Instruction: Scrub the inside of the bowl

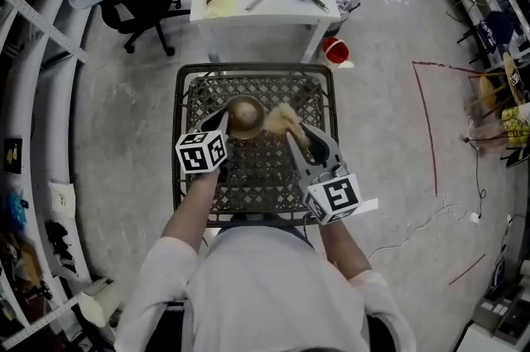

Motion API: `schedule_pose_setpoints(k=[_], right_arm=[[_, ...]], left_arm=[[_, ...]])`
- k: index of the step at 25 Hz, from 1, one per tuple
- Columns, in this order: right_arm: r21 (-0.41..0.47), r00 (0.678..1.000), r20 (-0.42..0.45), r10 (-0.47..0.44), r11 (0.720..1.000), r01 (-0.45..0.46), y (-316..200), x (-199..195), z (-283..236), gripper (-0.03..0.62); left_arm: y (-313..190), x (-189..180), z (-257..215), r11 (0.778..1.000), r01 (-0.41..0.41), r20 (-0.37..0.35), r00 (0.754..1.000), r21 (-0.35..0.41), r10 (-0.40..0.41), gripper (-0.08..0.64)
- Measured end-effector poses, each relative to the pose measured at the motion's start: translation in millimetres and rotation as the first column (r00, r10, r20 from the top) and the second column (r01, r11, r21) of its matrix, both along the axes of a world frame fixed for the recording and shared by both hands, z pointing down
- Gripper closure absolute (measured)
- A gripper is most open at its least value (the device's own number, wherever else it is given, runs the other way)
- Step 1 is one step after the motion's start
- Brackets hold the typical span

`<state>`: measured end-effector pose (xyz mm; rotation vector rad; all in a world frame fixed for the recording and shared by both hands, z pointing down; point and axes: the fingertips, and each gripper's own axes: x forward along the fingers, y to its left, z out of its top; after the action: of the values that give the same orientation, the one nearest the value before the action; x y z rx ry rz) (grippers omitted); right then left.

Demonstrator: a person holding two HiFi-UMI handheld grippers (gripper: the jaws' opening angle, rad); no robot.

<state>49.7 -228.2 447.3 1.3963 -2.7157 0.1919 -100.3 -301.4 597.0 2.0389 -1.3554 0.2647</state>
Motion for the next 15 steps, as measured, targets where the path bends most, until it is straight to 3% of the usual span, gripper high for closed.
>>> schedule_pose_setpoints(k=[7,15], right_arm=[[0.033,1.000,0.012,-0.020,0.999,0.020,9.4,-5.3,-12.0,0.492],[0.064,0.999,0.000,-0.047,0.997,0.047,21.7,-12.2,-18.4,0.492]], left_arm=[[8.7,3.3,-58.3,0.991,-0.008,0.043,0.999,0.132,0.003,0.517],[27.7,7.2,-90.3,0.981,-0.013,0.050,0.999,0.192,0.003,0.517]])
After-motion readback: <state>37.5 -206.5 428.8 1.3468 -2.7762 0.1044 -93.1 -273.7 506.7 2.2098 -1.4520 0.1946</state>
